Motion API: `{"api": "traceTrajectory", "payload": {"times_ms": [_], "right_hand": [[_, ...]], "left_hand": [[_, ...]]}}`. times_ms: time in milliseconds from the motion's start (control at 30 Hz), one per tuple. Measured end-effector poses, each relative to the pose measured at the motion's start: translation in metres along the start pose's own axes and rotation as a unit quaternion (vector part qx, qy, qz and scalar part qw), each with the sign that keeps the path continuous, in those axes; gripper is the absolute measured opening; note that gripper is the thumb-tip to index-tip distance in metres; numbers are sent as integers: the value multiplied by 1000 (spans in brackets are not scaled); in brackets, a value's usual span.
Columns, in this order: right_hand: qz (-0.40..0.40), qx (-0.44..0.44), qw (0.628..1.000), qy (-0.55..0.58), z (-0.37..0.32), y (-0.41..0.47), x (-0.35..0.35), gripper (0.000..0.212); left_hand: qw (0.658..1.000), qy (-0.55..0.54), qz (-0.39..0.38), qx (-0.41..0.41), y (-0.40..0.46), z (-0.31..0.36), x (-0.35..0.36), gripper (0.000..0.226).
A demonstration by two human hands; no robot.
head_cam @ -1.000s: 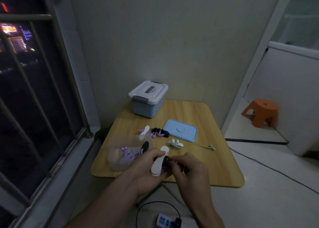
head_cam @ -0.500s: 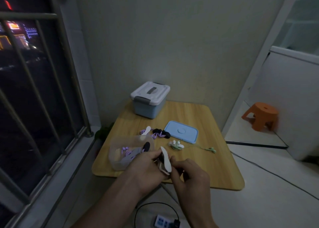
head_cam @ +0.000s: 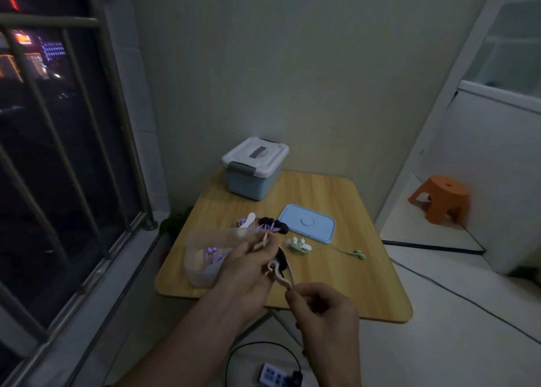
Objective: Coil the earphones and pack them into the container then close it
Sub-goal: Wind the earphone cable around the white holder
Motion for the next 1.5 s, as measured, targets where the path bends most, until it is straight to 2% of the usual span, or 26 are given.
{"api": "traceTrajectory", "payload": {"times_ms": [133, 300, 467, 667, 833, 933, 1067, 1233, 1333, 1500], "right_hand": [[18, -57, 996, -67, -10, -2, -1, 25], [44, -177, 967, -179, -27, -6, 1, 22], [20, -274, 936, -223, -50, -4, 4, 9], [-15, -291, 918, -268, -59, 12, 6, 13], [-28, -298, 914, -273, -67, 24, 2, 9], [-45, -303, 914, -267, -72, 34, -2, 6], [-67, -337, 885, -314, -86, 39, 0, 5], [-98, -389, 853, -335, -105, 40, 3, 4], [-125, -386, 854, -325, -107, 44, 4, 7], [-142, -352, 879, -287, -106, 51, 0, 9]], "left_hand": [[996, 71, 19, 59, -5, 9, -2, 32], [971, 192, 49, 132, -8, 17, -6, 21], [944, 281, 25, 170, -15, 17, -3, 22], [918, 359, -27, 163, -18, 18, 3, 22], [923, 360, -106, 89, -13, 15, 6, 45], [917, 363, -138, 88, -17, 22, 9, 47], [904, 389, -131, 118, -24, 37, 16, 42], [879, 440, -129, 132, -21, 47, 20, 56], [867, 465, -129, 124, -22, 52, 22, 59], [861, 475, -154, 93, -31, 53, 26, 44]]}}
Point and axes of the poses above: each hand's wrist, its own y-axis towards the middle knuckle, its own x-axis out of the palm, z = x × y, the point moved 7 cm from there along y, towards the middle knuckle, and after that the axes turned 1 degree about y, right-handed, at the moved point
